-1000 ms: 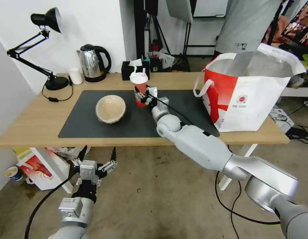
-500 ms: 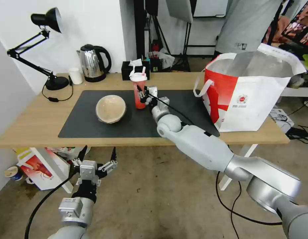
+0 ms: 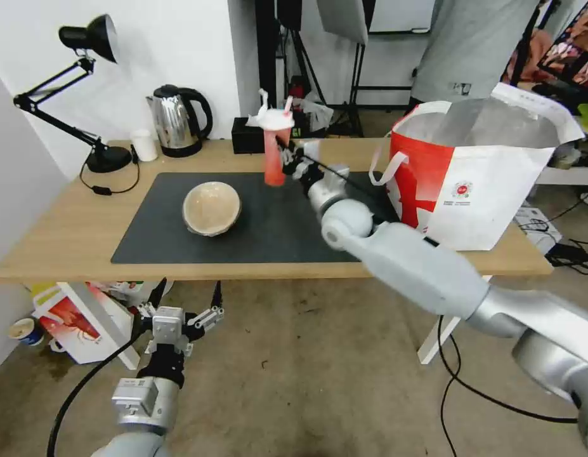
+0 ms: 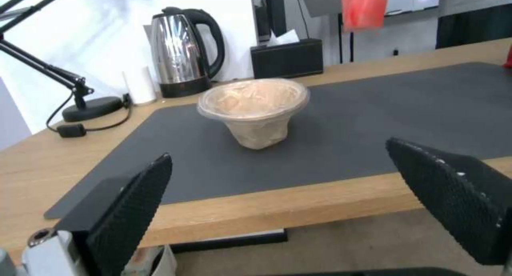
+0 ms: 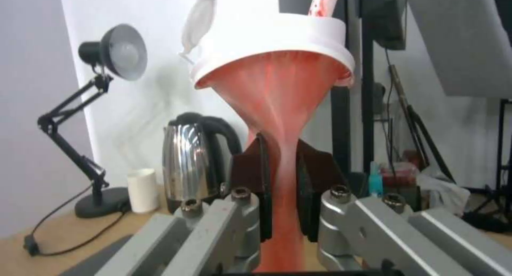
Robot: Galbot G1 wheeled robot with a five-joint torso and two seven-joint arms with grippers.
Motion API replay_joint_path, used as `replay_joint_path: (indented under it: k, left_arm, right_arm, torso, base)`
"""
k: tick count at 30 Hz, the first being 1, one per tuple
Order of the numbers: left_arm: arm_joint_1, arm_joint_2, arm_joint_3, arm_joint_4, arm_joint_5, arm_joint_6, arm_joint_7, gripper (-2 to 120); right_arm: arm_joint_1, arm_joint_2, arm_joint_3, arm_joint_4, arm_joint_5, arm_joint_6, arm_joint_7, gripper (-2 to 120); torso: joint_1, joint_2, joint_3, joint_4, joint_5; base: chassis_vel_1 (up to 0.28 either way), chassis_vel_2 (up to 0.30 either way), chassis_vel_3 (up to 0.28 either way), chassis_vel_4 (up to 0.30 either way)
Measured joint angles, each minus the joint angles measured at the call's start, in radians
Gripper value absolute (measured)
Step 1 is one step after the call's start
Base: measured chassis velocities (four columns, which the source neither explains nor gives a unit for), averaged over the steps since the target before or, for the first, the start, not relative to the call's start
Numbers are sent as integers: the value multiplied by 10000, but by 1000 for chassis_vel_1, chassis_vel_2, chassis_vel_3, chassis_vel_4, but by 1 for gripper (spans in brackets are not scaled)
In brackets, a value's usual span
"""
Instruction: Pick up the trash from the table and place it into the takeout bag.
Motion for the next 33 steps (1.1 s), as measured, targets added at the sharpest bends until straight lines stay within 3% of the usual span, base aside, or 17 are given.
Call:
replay_joint_path:
  k: [13,21,33]
  left_arm:
    - [0,0,-1,0,0,0,0,100]
    - [0,0,0,0,0,0,0,100]
    - [0,0,0,0,0,0,0,100]
  right_arm:
    - [-361,-1166,95,1304,378,-68,301,8]
    - [-95,-2196,399,2098,107,-123,-362,8]
    - [-87,-2810,1410,2684,496,-153,-461,8]
  torso:
    - [2,-1,0,1,0]
    - [2,0,0,-1,-1]
    - [1,0,0,1,0]
  base:
    - [0,0,0,0]
    - [0,0,0,0]
    - [0,0,0,0]
